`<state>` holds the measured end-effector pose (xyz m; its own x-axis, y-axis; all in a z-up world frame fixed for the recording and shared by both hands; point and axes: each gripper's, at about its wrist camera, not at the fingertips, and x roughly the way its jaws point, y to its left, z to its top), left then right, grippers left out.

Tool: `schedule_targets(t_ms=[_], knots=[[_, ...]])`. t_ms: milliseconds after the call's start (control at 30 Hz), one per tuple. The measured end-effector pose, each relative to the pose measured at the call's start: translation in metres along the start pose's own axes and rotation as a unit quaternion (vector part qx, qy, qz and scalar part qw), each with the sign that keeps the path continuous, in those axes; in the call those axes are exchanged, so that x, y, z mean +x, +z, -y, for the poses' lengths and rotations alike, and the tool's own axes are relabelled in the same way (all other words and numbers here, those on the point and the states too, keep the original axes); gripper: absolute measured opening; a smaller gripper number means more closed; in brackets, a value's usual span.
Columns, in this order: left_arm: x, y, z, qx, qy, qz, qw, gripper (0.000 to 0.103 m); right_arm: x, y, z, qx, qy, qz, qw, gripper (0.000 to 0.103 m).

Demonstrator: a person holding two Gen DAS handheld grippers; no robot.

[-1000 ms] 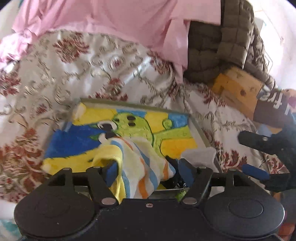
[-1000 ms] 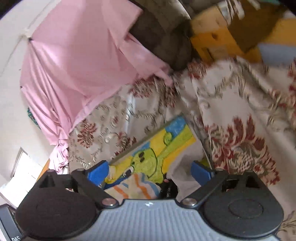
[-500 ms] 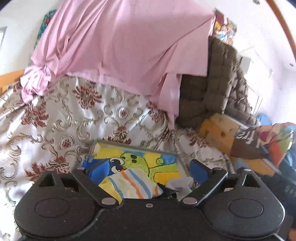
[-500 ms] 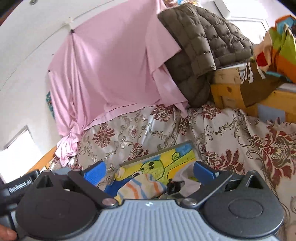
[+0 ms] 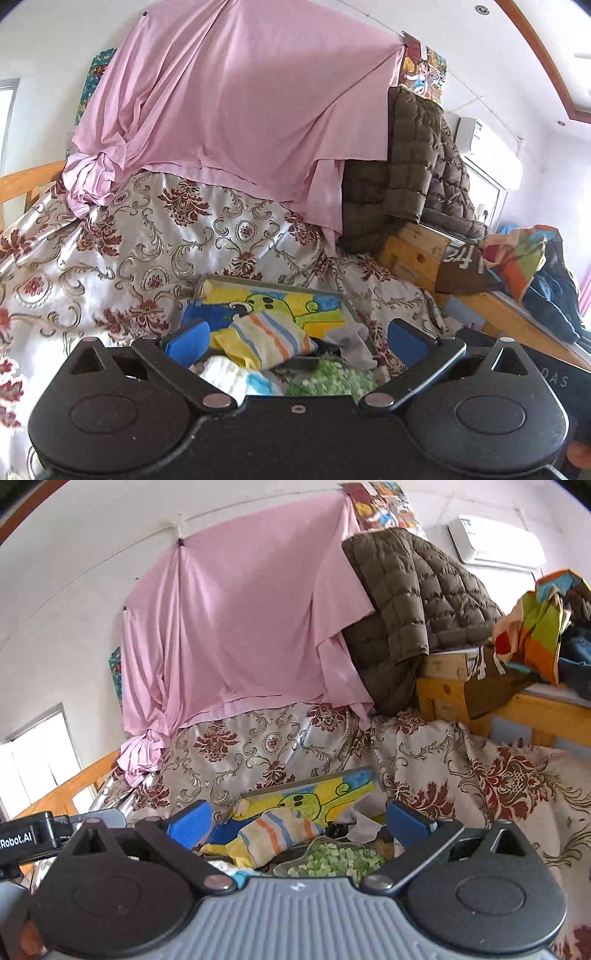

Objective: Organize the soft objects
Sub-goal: 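Move both tools back over the pile of soft items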

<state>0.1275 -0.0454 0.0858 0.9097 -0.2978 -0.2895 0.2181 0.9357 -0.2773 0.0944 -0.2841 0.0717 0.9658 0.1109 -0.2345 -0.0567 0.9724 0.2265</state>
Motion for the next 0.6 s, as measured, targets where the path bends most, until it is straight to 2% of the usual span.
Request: schedule_targets(t_ms=[233, 367, 600], knots=[[-0.030, -0.025, -0.002, 0.019, 0.010, 0.003, 0.9998, 0.102, -0.023, -0.026, -0.009, -0.020, 0.003, -0.012, 1.000, 0.103], [-0.040, -0.040, -0.013, 0.023, 0.025, -0.014, 0.9993, 0.102, -0.030, -0.043, -0.012, -0.016, 0.013, -0.038, 0.999, 0.103], [-0.054, -0.066, -0.047, 0.020, 0.046, -0.052, 0.9974, 0.102, -0.030, -0.066, -0.030, -0.052, 0.017, -0.087, 0.995, 0.103]])
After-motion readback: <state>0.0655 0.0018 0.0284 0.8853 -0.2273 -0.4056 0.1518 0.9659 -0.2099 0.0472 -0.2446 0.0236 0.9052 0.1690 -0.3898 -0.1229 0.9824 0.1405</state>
